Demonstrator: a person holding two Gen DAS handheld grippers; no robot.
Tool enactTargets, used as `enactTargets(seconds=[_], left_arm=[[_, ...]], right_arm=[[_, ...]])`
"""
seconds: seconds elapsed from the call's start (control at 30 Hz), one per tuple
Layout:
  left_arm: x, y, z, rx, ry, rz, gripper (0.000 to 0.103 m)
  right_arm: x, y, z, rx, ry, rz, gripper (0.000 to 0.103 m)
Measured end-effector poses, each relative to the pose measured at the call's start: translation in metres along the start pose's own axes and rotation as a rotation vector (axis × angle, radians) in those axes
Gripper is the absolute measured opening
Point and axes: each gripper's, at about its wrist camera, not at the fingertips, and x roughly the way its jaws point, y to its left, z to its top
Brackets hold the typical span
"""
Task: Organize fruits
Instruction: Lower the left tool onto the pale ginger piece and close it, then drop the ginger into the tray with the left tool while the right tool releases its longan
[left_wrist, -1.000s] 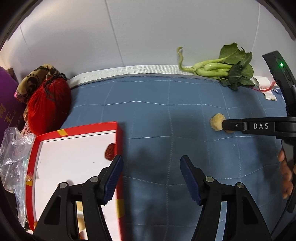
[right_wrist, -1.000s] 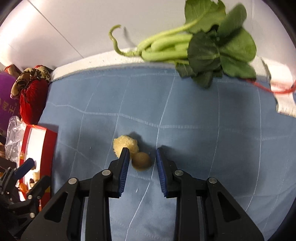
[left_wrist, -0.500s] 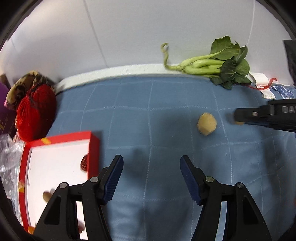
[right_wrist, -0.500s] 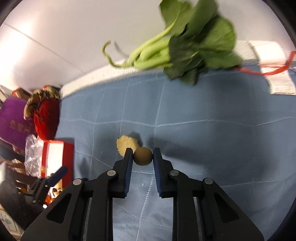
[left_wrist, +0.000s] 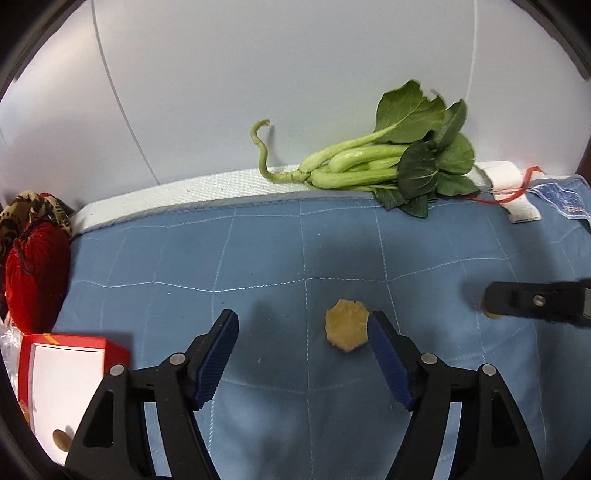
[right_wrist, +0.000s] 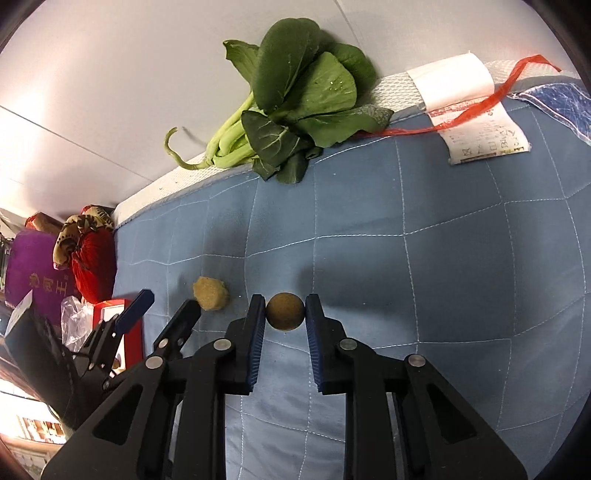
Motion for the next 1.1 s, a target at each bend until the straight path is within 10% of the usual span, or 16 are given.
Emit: enactTargets(seconds=[0.3,0.53,0.87,1.1], left_arm=[[0.02,-0.013,0.003,0.029,0.005,-0.056,0.073],[0.029,-0.002,0.003,-0.021,0.038,-0.128,0.032],[-0.01,0.019,0.001,-0.054,0.0,-0.171,0.031],[-0.07,0.068,-0.013,-0.087,-0.056,-0.054,0.031]], right_arm=[[0.011,0.004,-0.003,-0.014,0.025,-0.001,0.02],[0.017,0.009,-0.002,-0.034,0.035,-0.005,0.02],[0.009,0.025,-0.006,-0.068,0.022,0.017,0.02],[0.005,0.058,-0.021,-0.14,0.013,0.077,0.02]])
